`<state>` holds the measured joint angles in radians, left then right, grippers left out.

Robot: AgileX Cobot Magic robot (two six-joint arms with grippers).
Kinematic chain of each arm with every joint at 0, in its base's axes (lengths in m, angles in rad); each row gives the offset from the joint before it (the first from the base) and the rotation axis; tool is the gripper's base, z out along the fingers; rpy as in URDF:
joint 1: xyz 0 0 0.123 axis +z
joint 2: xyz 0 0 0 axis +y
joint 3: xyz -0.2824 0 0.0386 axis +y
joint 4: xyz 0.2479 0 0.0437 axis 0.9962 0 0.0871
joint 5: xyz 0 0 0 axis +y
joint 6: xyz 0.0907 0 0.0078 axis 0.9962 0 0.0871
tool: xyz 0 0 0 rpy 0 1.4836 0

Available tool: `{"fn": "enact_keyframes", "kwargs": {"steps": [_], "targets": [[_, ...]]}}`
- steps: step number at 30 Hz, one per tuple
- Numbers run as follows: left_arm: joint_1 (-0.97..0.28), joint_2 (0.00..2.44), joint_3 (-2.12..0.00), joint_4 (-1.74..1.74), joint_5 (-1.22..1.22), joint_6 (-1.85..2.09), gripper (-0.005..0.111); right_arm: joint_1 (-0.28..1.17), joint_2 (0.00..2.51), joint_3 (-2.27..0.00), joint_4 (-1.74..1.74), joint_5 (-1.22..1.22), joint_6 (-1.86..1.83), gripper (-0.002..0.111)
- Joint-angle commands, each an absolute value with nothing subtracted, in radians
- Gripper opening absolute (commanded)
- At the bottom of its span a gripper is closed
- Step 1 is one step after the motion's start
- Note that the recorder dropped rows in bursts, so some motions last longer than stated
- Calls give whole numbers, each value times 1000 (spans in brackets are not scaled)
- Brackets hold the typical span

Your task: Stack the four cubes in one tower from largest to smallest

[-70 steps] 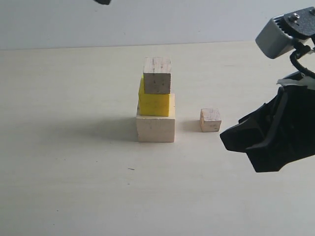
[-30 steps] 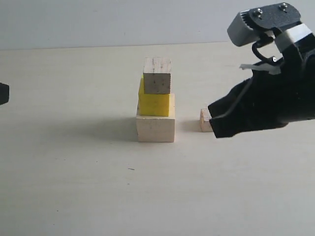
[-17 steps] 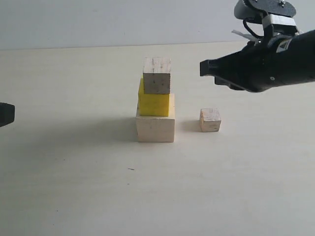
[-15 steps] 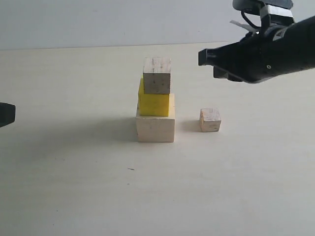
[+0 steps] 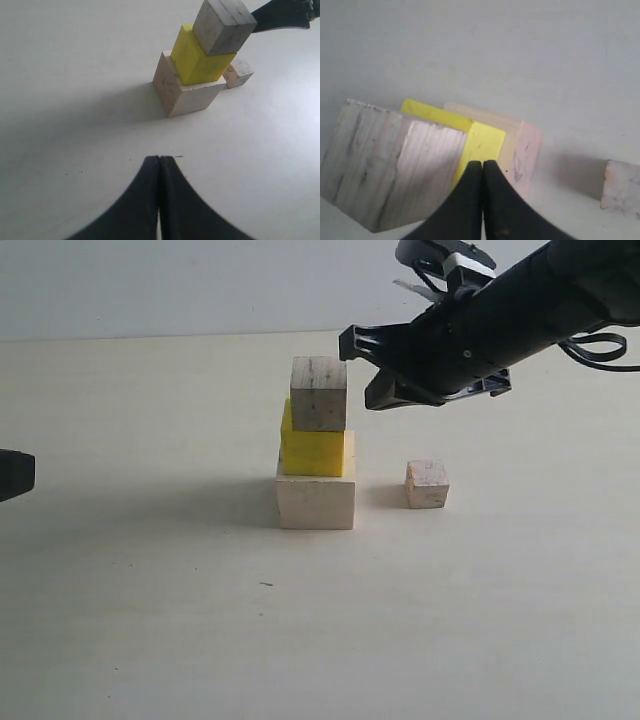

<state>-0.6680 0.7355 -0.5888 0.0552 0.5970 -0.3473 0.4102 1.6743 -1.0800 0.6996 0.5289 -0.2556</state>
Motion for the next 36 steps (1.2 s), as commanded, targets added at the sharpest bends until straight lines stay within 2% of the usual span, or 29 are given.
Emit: {"fn": "enact_keyframes", "kwargs": {"steps": [1, 23, 36], "targets": [[-666, 731, -585, 46, 575, -341, 0, 405, 1678, -1089, 737, 556, -319, 0], [-666, 731, -585, 46, 574, -341, 0, 405, 1678, -1089, 863, 622, -492, 0], [-666, 731, -585, 46, 574, -341, 0, 405, 1678, -1089, 863, 561, -502, 0]]}}
